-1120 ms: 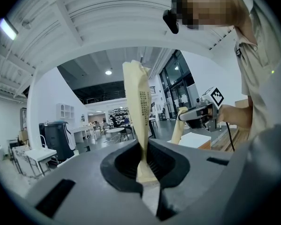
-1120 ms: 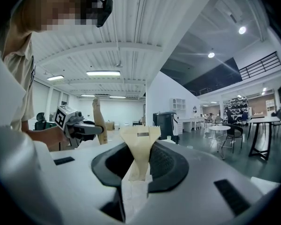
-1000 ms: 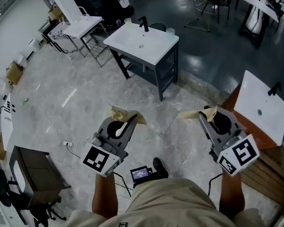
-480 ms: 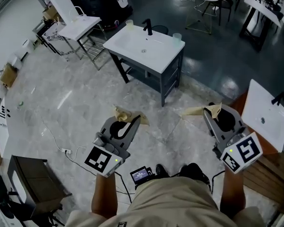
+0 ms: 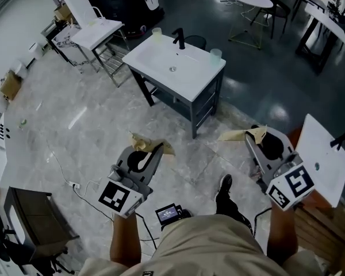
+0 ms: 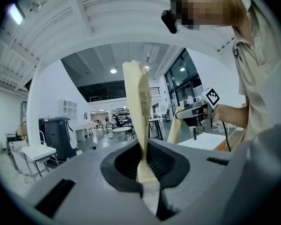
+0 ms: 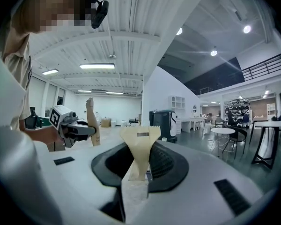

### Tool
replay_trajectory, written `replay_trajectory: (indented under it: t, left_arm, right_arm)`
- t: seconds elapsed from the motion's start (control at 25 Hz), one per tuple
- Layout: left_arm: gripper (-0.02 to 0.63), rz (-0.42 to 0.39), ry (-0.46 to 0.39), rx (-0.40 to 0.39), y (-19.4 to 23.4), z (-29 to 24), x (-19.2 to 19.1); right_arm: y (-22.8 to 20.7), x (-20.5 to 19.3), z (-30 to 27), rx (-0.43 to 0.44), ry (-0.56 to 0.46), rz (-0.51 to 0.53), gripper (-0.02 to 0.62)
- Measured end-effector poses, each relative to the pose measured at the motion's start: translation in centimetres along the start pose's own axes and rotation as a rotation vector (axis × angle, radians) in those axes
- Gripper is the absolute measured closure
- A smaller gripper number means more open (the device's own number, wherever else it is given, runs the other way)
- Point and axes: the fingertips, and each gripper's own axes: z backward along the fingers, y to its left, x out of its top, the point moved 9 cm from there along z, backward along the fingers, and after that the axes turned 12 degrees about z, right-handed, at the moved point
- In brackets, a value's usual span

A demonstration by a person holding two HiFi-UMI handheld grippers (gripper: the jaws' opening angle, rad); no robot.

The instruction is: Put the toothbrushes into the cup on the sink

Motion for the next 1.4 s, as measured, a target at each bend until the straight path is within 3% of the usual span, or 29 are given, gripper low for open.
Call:
replay_trajectory:
  t: [0.56,1.0,1.4]
  left_arm:
    - [0.575,-0.036,0.032,0.058,0.1,-24.1,2.7]
    - [0.575,-0.041,0.053,0.110,2.2,-30.5,3.6]
    - [0.575,-0.018,0.053,0.084,10.7,-34.9,2.8]
  right_arm:
    - [-22.3,-7.1,-5.4,0.112,-0.031,-0.034,0.512]
    - [-29.1,-9.0,-9.5,0.160,-0.049,-0.053,0.512]
    - [-31.9,-9.6,-17.4,0.115,-0.027,-0.056,0.512]
